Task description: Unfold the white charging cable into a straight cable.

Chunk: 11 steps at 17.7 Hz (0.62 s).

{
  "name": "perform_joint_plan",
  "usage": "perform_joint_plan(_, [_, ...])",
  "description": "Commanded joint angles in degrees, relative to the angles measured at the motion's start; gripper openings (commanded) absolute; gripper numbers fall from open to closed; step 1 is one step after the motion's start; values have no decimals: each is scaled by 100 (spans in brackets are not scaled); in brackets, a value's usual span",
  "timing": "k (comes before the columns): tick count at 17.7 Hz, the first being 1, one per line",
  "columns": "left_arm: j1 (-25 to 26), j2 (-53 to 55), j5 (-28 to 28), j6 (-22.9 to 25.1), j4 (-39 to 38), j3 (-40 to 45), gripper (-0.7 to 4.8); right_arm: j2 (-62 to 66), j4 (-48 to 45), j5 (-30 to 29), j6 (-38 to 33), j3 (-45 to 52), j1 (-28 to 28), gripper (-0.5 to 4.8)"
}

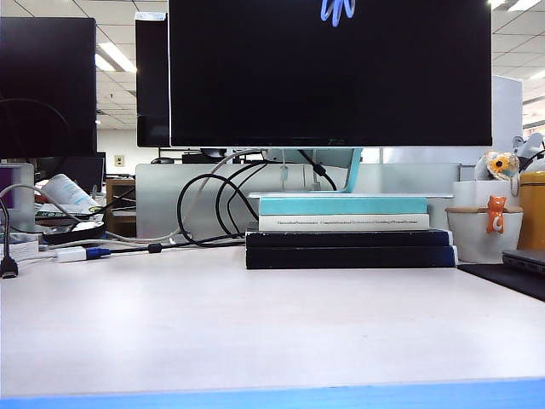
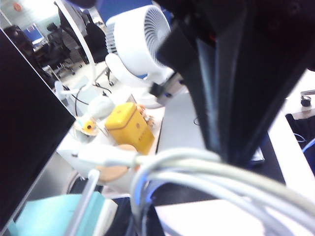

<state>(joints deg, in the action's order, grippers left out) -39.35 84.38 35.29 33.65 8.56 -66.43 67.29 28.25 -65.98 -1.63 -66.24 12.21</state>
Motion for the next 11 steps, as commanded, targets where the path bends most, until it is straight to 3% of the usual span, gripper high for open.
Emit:
perform_joint_plan(1, [55, -15, -245, 251, -490, -11, -6, -33, -192, 581, 61, -28, -2, -1])
perform_joint_plan(4, [85, -37, -208, 240, -601, -11, -6, -35, -127, 876, 234, -28, -2, -1])
perform_joint_plan(7, [140, -131, -210, 240, -649, -13, -6, -44, 7, 1602, 560, -28, 0, -1])
perform_joint_plan(11, [208, -127, -610, 345, -951, -13, 6, -61, 15, 1615, 616, -28, 0, -1])
